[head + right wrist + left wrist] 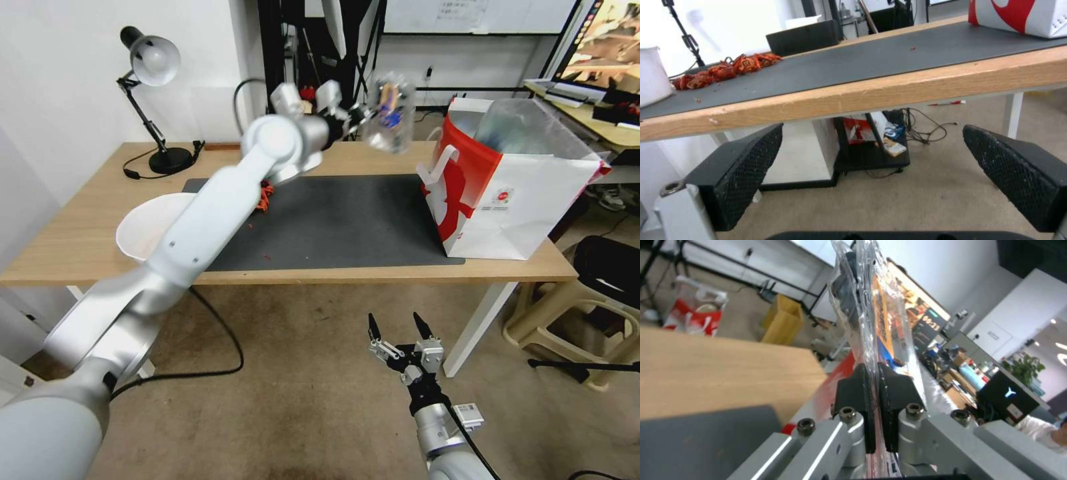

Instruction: Close the takeout container lid, then place the container into the takeout bag.

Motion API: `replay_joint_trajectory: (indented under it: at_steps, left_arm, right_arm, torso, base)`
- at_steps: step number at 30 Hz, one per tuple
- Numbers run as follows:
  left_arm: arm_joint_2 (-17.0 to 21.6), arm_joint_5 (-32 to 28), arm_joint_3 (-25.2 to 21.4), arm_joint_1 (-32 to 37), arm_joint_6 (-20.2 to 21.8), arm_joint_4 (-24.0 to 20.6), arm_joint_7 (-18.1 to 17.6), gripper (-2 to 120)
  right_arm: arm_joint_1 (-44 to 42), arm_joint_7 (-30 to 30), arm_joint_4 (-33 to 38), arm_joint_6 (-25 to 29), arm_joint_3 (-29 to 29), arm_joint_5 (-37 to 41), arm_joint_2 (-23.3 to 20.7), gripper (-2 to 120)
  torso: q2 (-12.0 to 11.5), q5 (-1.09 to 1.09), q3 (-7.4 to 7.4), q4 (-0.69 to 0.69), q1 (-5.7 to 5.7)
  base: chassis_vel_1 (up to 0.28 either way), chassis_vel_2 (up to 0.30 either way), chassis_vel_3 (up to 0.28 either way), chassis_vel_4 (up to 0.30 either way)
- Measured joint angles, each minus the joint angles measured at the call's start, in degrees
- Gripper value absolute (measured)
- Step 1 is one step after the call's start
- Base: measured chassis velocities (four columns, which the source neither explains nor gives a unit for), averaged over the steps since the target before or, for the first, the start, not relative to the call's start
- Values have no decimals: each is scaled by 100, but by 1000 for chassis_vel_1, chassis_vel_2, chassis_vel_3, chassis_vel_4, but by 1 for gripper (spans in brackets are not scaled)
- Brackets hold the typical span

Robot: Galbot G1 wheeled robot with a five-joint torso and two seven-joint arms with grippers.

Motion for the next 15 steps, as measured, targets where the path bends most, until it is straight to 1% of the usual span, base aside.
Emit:
replay_joint_trajectory:
  at_steps: [1,2,3,5,7,8,10,11,13,15]
  left_arm:
    - [-130,85,109,-119,-63,93,35,2]
    - [-130,85,109,-119,-63,93,35,2]
    - [-241,162,186,-199,-116,168,67,2]
    - [-567,350,311,-391,-237,365,141,2]
    - [-635,396,327,-425,-262,411,155,2]
    - [-958,648,423,-577,-434,633,241,2]
    - [-1272,893,604,-714,-608,871,326,2]
    - [-1272,893,604,-714,-608,871,326,2]
    - [-1399,1066,800,-804,-777,1041,426,2]
    - [-1413,1112,842,-822,-812,1090,452,2]
  right_arm:
    - [8,2,-12,0,-5,-11,12,100]
    - [8,2,-12,0,-5,-11,12,100]
    - [12,4,-19,0,-6,-16,21,100]
    - [21,8,-28,0,-8,-22,27,100]
    - [21,9,-31,0,-8,-22,27,100]
    - [17,18,-38,0,7,-23,21,100]
    - [2,28,-39,0,29,-23,12,100]
    - [2,28,-39,0,29,-23,12,100]
    - [-11,38,-42,0,51,-19,-2,100]
    - [-15,40,-43,0,57,-18,-3,100]
  torso:
    - [0,-1,0,0,0]
    - [0,-1,0,0,0]
    - [0,0,0,0,0]
    - [0,-1,0,0,0]
    - [0,0,0,0,0]
    - [1,0,0,-1,0]
    - [1,1,0,-2,0]
    - [1,1,0,-2,0]
    - [1,1,0,-6,0]
    - [2,2,0,-6,-1]
  base:
    - [0,0,0,0]
    - [0,0,0,0]
    - [0,0,0,0]
    - [0,0,0,0]
    - [0,0,0,0]
    - [0,0,0,0]
    - [0,0,0,0]
    - [0,0,0,0]
    - [0,0,0,0]
    - [0,0,0,0]
